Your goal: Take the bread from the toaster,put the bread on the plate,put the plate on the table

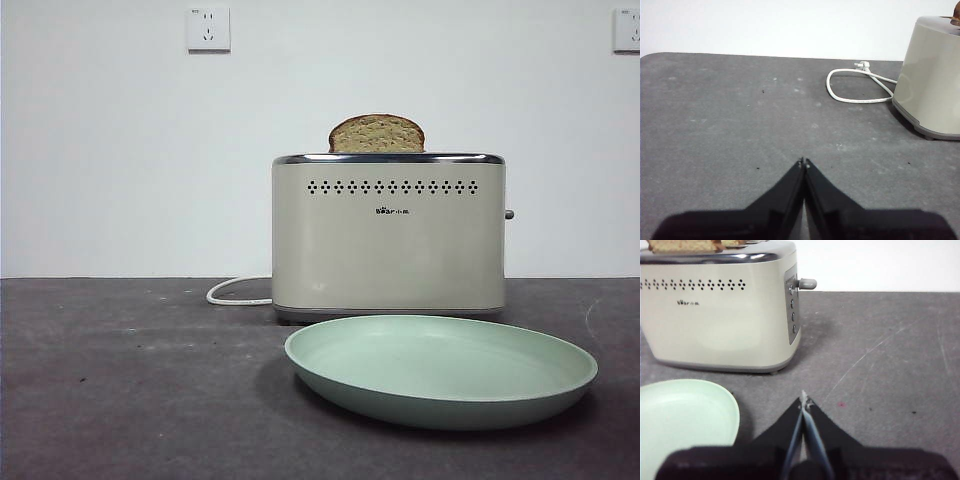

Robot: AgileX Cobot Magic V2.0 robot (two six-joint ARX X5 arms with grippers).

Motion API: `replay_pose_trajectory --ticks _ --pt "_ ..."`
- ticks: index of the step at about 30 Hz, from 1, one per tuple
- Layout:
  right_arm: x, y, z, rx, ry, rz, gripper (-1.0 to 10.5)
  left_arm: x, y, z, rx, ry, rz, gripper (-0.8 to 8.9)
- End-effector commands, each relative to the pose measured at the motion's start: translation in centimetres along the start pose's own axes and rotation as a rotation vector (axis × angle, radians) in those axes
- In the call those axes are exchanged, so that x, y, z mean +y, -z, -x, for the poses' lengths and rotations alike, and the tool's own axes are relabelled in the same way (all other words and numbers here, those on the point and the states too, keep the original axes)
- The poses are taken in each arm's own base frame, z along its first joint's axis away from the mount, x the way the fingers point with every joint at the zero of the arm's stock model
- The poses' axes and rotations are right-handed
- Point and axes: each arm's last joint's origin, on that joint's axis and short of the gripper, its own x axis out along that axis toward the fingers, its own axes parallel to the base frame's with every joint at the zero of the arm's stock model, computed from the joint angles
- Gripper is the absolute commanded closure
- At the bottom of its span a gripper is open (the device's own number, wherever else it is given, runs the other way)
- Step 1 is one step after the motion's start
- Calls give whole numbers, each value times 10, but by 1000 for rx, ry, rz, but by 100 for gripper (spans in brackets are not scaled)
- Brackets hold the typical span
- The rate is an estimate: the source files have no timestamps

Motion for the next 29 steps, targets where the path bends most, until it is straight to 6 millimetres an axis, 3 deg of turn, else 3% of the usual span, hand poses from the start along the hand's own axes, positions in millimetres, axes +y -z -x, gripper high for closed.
replay_pose_trajectory --ticks 1,8,16,29 --pt "0 4 -1 14 -2 -134 945 0 2 -1 -2 0 10 818" --pt "1 -14 4 -47 -10 -281 957 -4 -18 7 -40 83 88 821" --pt "3 -58 16 -91 -85 -315 958 -12 -66 31 -85 143 126 821" --pt "11 -151 34 242 -282 -166 958 -28 -137 59 99 419 88 821"
